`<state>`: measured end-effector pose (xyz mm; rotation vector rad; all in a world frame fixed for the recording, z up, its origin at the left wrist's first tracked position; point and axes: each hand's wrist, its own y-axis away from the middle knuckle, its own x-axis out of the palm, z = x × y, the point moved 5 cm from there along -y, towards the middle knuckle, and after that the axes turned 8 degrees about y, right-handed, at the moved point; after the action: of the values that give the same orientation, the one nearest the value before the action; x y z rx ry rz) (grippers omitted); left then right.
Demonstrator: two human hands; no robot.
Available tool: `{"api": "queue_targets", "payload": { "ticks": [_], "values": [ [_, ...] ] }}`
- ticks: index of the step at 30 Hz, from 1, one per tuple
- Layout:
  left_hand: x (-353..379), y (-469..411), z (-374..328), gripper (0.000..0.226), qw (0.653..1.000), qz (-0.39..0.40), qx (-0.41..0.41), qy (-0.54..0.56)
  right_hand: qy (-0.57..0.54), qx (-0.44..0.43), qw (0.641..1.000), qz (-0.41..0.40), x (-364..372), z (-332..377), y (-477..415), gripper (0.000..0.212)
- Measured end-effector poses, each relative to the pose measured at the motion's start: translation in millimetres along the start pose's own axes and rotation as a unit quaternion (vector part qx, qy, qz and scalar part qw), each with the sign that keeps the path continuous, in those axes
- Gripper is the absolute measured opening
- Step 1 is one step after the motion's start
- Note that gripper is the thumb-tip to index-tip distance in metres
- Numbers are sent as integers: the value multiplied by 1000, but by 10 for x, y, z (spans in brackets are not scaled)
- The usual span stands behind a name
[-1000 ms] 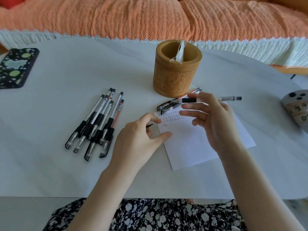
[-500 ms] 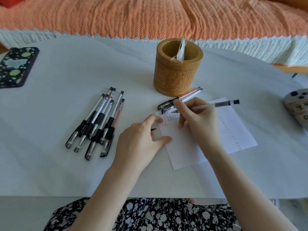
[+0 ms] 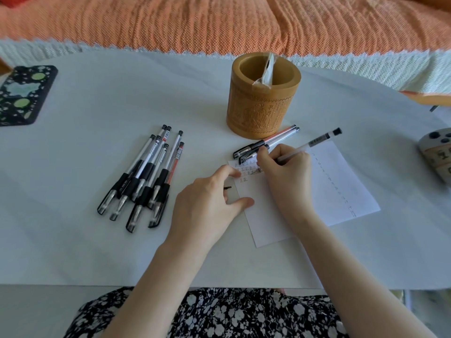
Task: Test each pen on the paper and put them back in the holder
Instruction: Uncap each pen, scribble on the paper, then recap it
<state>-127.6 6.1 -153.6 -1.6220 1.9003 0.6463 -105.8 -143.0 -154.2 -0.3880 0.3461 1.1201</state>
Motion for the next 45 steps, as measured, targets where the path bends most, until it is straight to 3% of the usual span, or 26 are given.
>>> {"api": "queue_targets", "payload": {
  "ticks": [45],
  "values": [
    [8, -4, 7, 41, 1000, 7, 8, -6, 28, -44, 999, 6, 34, -12, -9, 39]
  ]
}}
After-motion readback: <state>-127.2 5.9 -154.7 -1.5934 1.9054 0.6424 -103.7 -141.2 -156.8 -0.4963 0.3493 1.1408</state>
